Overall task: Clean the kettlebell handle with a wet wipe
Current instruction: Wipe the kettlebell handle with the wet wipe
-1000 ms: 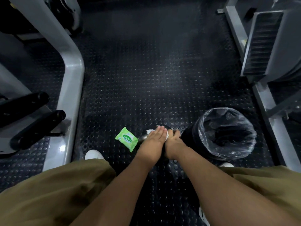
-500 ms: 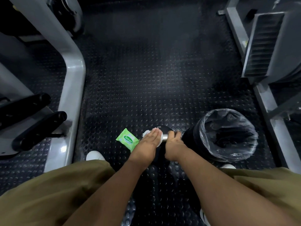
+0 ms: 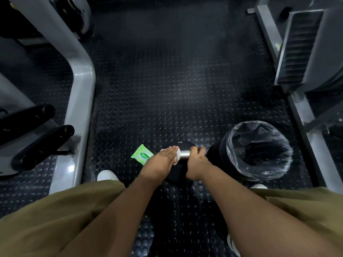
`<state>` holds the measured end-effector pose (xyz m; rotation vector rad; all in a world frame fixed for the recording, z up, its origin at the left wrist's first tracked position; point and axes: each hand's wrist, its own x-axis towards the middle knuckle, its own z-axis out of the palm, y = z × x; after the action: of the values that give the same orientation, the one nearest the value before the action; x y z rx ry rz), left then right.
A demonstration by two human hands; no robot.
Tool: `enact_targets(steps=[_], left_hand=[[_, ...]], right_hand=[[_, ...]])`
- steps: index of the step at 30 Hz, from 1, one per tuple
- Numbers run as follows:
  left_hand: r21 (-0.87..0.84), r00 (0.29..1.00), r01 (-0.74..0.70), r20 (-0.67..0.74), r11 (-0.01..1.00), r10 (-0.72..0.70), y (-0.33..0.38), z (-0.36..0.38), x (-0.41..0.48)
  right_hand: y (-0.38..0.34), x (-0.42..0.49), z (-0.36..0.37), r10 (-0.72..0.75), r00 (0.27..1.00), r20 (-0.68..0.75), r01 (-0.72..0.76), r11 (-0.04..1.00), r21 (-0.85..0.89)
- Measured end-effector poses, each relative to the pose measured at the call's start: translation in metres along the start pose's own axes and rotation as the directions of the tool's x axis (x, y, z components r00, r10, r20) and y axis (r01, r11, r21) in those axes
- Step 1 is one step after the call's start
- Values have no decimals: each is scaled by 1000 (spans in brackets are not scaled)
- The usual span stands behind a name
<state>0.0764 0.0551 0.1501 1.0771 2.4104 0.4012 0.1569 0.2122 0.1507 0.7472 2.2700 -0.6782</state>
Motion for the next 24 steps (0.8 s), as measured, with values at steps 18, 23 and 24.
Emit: enact_targets(steps=[18, 23, 24], left_hand=[[23, 996, -7, 93, 1000, 5, -7, -8, 4], [84, 994, -14, 113, 996, 4, 14, -7, 11], [98, 994, -27, 110, 995, 16, 23, -6, 14]], right_hand=[[-2, -2, 0, 7, 1000, -6, -7, 1000, -16], [-1, -1, 0, 7, 1000, 10, -7, 1000, -17], [0, -1, -1, 9, 1000, 6, -9, 1000, -19]])
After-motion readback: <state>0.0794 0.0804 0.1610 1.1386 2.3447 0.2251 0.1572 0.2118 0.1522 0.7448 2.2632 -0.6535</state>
